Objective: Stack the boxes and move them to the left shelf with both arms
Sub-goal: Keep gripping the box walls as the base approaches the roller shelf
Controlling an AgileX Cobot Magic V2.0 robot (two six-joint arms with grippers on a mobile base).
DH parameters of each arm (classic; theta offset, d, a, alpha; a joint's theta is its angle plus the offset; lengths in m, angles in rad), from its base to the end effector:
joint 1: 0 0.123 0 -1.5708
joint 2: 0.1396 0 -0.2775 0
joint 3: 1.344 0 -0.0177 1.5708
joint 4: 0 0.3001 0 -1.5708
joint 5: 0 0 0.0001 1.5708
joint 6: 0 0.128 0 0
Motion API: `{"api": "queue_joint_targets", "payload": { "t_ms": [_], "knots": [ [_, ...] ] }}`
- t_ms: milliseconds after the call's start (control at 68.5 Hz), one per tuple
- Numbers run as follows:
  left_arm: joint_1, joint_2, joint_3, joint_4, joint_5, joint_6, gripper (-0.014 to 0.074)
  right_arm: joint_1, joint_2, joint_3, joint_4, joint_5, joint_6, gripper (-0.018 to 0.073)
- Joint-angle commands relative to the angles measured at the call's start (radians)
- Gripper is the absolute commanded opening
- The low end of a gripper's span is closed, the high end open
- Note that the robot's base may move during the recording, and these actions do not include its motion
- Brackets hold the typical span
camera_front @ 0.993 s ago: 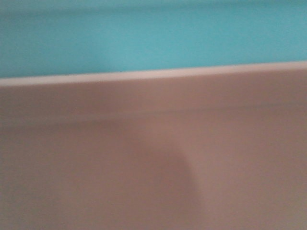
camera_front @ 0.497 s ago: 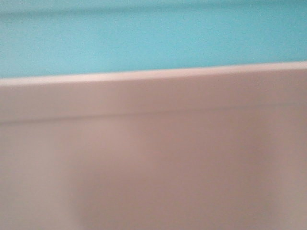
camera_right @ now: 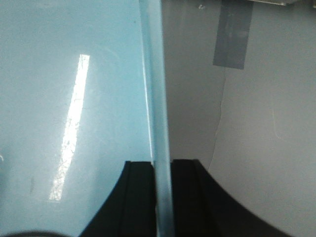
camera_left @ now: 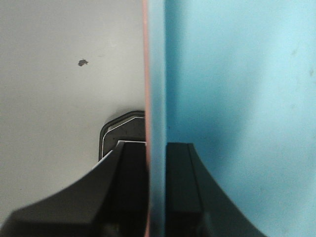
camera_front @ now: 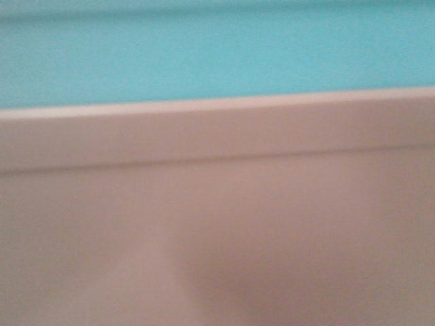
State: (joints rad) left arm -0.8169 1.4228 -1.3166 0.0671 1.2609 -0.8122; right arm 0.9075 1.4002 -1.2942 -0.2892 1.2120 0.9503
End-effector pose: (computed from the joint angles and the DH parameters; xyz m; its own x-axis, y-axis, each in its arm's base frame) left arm 0.2350 -0.2384 0.2901 -0.9694 -0.0050 -0.2455 0.0359 0.9862 -0.1616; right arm 0.2329 0.2425 0.2967 -0.9087 0.0090 -0.4174 -0.0331 0.9951 0.0937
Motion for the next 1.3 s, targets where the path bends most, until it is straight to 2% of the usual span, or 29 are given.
{"api": "queue_joint_targets", "payload": {
  "t_ms": [0,1286],
  "knots": [
    [-0.036,-0.037,-0.05,-0.213,0.079,-0.01,-0.0003,0.022,-0.028,-0.047,0.106,0.091,0.008,0.0029],
    [-0.036,-0.037,-0.05,-0.211,0.079,-0.01,-0.0003,0.022,-0.028,-0.047,0.105,0.091,0.008,0.0029]
  ]
}}
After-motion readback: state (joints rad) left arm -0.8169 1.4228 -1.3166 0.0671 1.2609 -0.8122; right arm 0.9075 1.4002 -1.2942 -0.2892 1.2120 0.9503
